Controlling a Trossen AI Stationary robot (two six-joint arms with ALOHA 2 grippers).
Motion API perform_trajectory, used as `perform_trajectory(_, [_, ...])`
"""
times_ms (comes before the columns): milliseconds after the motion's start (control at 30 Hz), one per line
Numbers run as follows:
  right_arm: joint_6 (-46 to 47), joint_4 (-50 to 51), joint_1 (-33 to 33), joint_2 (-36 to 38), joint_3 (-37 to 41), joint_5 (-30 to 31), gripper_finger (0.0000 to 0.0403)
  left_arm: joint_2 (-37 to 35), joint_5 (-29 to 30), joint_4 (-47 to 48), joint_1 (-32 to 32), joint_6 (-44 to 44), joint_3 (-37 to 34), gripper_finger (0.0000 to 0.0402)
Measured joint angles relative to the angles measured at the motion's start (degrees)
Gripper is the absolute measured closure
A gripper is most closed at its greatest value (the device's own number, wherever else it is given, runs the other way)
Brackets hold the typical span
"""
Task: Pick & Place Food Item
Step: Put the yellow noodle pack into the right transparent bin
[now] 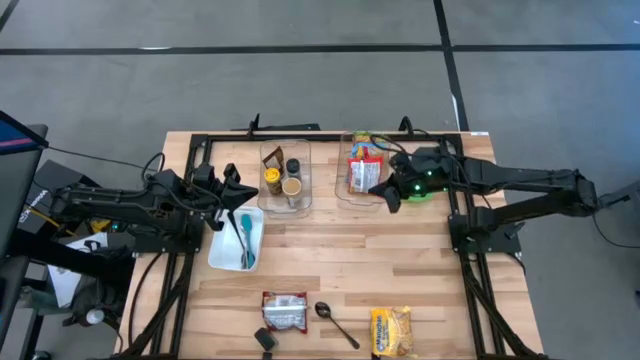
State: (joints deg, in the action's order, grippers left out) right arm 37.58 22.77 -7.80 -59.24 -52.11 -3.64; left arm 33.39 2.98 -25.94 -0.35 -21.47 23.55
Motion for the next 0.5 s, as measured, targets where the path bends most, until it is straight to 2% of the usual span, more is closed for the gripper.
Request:
perform_trajectory(233, [6.76,-2.48,5.62,-0.04,-0.01,-1.47,0.0384,0.00,0.00,0.00,0.00,0.00,0.00,0.0398])
perform_trajectory(500, [15.72,-2.48,11.61,-0.04,-0.01,-1.48,0.0387,0.01,0.00,0.00,0.01,0.00,0.00,0.0398])
